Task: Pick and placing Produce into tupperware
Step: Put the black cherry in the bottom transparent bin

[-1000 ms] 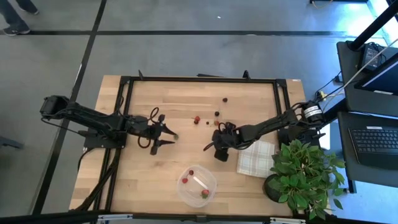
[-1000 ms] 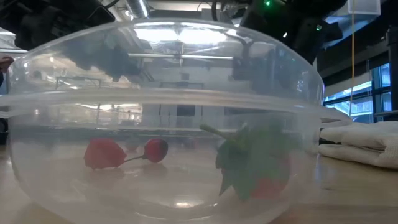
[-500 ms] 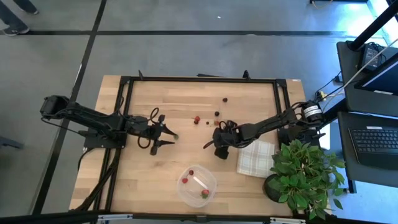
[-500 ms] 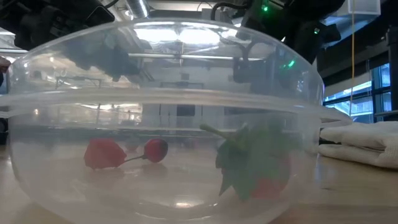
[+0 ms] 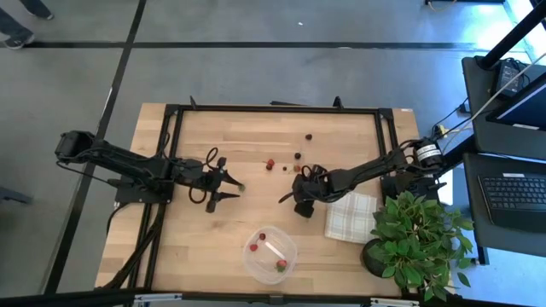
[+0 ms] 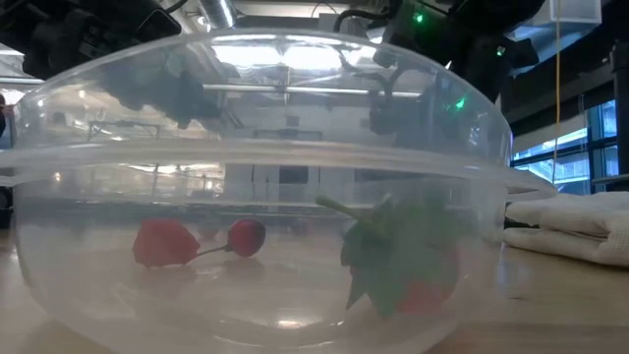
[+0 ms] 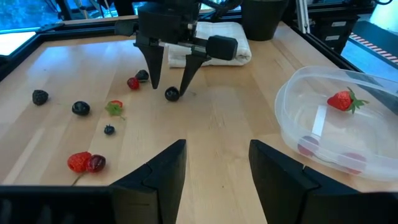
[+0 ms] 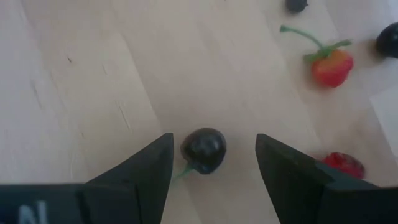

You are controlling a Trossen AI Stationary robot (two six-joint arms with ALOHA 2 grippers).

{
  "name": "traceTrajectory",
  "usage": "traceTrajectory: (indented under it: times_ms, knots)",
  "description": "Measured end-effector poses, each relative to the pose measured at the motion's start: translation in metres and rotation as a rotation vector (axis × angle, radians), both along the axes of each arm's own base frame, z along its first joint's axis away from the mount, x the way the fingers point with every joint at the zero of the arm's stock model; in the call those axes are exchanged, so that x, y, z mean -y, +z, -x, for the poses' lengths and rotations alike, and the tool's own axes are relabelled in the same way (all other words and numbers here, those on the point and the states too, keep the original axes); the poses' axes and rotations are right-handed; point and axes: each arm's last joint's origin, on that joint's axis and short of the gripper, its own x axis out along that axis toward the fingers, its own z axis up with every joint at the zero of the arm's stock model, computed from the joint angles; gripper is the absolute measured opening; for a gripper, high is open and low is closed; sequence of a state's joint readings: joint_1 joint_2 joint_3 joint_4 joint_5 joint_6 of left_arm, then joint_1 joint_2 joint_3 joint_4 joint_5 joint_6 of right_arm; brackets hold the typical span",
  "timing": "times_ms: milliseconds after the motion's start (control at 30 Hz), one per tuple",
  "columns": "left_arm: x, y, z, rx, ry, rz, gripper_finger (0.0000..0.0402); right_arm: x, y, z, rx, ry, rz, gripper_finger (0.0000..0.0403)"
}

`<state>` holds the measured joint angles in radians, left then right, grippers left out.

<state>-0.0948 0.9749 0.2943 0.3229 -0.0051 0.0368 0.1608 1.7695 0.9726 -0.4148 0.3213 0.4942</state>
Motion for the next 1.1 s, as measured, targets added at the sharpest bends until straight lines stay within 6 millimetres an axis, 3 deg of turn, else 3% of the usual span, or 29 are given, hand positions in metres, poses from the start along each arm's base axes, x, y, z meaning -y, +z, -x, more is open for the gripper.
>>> traceTrajectory:
  times_ms: [233,433,900,1100]
  knots:
    - [0.000,0.000,0.000,-0.002,0.000,0.000,0.0169,-0.001,-0.018,-0.003,-0.050,0.002,0.008,0.0229]
    - [0.000,0.000,0.000,-0.003,0.000,0.000,0.0169,-0.001,-0.018,-0.003,-0.050,0.002,0.004,0.0227]
    - [0.000,0.000,0.000,-0.002,0.000,0.000,0.0169,-0.002,-0.019,-0.003,-0.055,0.009,-0.009,0.0117]
    - [0.000,0.000,0.000,-0.002,0.000,0.000,0.0169,-0.001,-0.019,-0.003,-0.056,0.005,-0.009,0.0124]
